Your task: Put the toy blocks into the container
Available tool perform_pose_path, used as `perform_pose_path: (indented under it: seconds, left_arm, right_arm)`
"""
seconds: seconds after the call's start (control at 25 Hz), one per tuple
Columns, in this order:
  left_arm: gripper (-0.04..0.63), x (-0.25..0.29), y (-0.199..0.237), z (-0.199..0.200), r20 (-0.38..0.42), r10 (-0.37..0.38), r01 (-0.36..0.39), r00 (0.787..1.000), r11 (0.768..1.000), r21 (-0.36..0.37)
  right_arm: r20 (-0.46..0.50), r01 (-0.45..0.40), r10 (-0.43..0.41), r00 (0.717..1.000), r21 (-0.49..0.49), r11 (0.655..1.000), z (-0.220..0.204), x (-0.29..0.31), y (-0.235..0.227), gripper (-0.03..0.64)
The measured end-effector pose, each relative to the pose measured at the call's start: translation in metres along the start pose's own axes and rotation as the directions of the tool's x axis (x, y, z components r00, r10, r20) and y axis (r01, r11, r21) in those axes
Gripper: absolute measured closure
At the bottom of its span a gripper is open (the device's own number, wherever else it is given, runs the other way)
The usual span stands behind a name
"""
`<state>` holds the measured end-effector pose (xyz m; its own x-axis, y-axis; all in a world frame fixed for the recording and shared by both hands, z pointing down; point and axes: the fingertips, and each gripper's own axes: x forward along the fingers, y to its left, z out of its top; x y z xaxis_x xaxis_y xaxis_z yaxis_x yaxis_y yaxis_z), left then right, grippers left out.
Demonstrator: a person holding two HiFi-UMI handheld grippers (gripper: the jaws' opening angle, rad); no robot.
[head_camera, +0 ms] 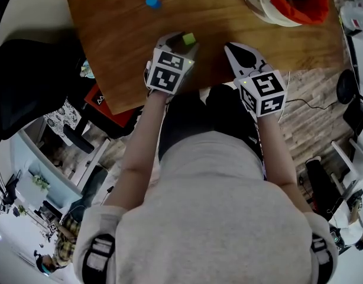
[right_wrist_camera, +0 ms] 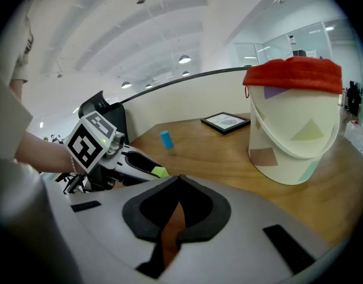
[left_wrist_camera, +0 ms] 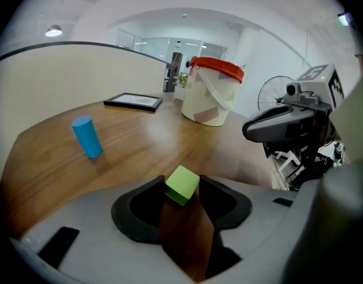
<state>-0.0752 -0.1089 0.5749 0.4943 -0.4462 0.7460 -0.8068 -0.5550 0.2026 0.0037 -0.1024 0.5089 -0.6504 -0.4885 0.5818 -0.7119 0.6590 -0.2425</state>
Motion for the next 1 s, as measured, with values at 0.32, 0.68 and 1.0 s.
perform_pose_path:
  seconds: [0.32, 0.68, 1.0]
  left_arm:
    - [0.405, -0.004, -0.007, 0.021, 0.031, 0.01, -0.011, 0.999, 1.0, 0.027]
    - [0.405, -0.016, -0.019, 0.059, 0.081, -0.02, 0.012, 0.996, 0.995, 0.099]
    - [0.405, -0.029, -0.03, 0.105, 0.166, -0.016, -0.007, 0.986, 0.991, 0.135]
  right_arm:
    - [0.031, 0.031, -0.031, 0.999, 0.002, 1.0, 0.01, -0.015, -0.015, 0.606]
    - [0.119, 0.062, -0.062, 0.991, 0.003, 0.998, 0.038, -0.027, -0.029, 0.606]
    - [0.213, 0.077, -0.072, 0.974, -0.018, 0.997, 0.074, -0.051, -0.039, 0.606]
